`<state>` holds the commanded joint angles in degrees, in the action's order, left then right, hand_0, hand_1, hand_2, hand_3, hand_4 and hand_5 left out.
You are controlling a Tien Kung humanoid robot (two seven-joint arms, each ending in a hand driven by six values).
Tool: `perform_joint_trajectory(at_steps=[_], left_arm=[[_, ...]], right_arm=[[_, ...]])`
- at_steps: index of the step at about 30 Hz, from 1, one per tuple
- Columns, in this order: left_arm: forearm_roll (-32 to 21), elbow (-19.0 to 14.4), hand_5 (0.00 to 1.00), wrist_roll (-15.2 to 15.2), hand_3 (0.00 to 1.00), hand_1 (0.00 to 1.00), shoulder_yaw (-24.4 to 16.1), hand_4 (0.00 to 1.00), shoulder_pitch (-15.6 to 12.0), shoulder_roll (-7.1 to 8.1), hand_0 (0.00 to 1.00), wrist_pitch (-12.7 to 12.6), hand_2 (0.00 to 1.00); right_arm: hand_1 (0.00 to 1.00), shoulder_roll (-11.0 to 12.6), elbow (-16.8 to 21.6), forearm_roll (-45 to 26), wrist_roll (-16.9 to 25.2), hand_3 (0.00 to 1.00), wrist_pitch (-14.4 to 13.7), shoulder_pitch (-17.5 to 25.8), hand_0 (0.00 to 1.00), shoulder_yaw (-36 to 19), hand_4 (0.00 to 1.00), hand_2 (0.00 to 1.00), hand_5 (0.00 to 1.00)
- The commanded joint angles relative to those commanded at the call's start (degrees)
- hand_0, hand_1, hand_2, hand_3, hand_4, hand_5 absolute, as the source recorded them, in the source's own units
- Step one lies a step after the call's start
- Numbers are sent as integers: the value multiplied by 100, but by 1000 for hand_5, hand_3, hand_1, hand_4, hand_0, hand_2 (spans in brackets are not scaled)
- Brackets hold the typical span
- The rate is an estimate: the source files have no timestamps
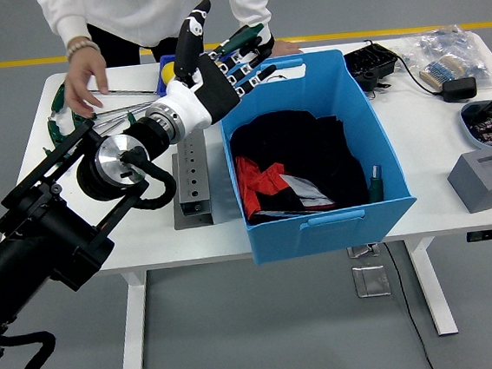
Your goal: Lift tool from toolbox,place it in box,lift tool from toolbox,place it in box
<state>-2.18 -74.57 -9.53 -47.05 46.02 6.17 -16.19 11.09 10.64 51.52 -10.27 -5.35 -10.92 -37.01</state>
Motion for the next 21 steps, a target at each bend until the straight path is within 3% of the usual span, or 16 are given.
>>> perform_joint_trajectory(at_steps=[5,6,11,12,15,17,18,21], left_arm=[[246,404,908,-170,878,816,700,807,324,-198,787,367,908],[471,538,895,-183,822,784,858,806,388,-260,759,487,853],[1657,1255,895,-301,822,784,1641,806,727,-579,759,1158,853],[1918,1435,917,-329,812,761,1798,813,792,-617,716,1281,825],[2663,1943,917,-387,812,761,2116,813,952,-617,716,1554,825],[3110,2191,917,-335,812,761,2186,813,1020,-617,716,1636,825],[3370,2319,918,-271,805,690,2218,815,1062,-617,572,1626,761],[4115,2633,918,-118,805,690,2280,815,1193,-617,572,1438,761]], right_arm=[[620,6,6,9,-5,555,1,-17,635,17,812,697,644],[620,8,7,4,-6,556,0,-17,636,21,813,697,644],[620,20,17,-4,-14,556,-1,-48,636,49,813,697,644],[620,24,19,-8,-14,556,-2,-60,636,59,814,698,644],[620,36,24,-65,-4,556,-15,-89,636,111,814,698,644],[620,43,25,-93,5,556,-26,-99,636,131,814,698,644],[620,46,26,-112,13,556,-34,-102,636,144,815,696,644],[620,57,26,-126,24,556,-50,-110,636,152,815,696,644]])
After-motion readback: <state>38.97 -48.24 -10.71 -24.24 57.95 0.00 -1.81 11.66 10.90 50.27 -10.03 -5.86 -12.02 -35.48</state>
